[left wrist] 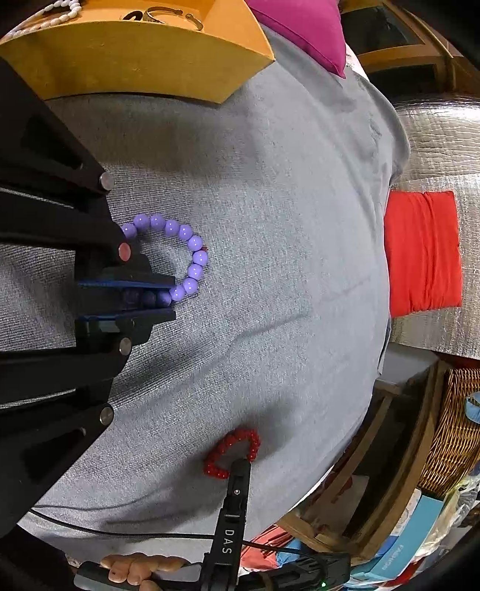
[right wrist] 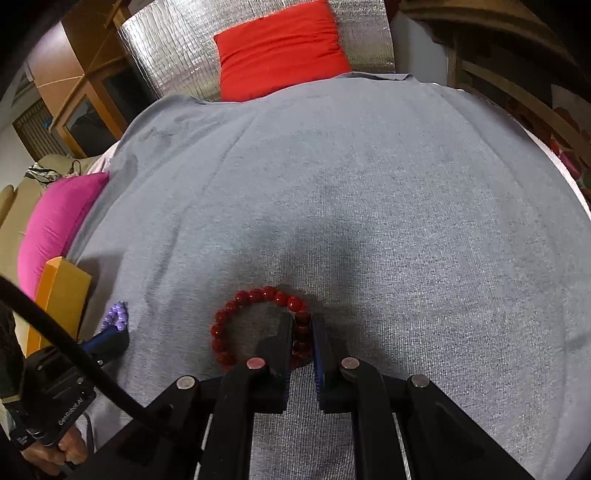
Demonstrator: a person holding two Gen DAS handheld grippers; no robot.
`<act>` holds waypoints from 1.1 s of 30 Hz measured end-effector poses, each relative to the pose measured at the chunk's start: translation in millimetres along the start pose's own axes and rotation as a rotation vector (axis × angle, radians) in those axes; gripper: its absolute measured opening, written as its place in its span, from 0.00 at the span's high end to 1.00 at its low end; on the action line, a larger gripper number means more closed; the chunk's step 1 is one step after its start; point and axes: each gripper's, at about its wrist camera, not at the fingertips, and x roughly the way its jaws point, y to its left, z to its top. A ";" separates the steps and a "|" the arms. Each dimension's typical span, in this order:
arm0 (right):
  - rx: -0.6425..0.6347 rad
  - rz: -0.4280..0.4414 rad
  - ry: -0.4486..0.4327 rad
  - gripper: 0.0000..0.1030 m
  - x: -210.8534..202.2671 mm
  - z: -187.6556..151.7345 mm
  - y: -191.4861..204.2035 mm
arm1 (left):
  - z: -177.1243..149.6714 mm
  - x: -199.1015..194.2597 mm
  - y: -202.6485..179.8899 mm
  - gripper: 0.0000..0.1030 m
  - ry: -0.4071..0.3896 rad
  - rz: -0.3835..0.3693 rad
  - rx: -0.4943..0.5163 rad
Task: Organize jewelry
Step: 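Lift the purple bracelet with the left tool while the right tool lifts the red bracelet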
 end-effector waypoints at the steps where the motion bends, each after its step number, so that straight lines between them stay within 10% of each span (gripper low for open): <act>1: -0.004 -0.003 -0.001 0.89 0.5 -0.5 0.6 | 0.1 0.3 0.2 0.90 0.001 -0.001 -0.002; 33: -0.013 0.098 -0.168 0.90 -40.7 6.4 16.0 | 14.0 -65.0 2.0 0.91 -0.173 -0.088 -0.078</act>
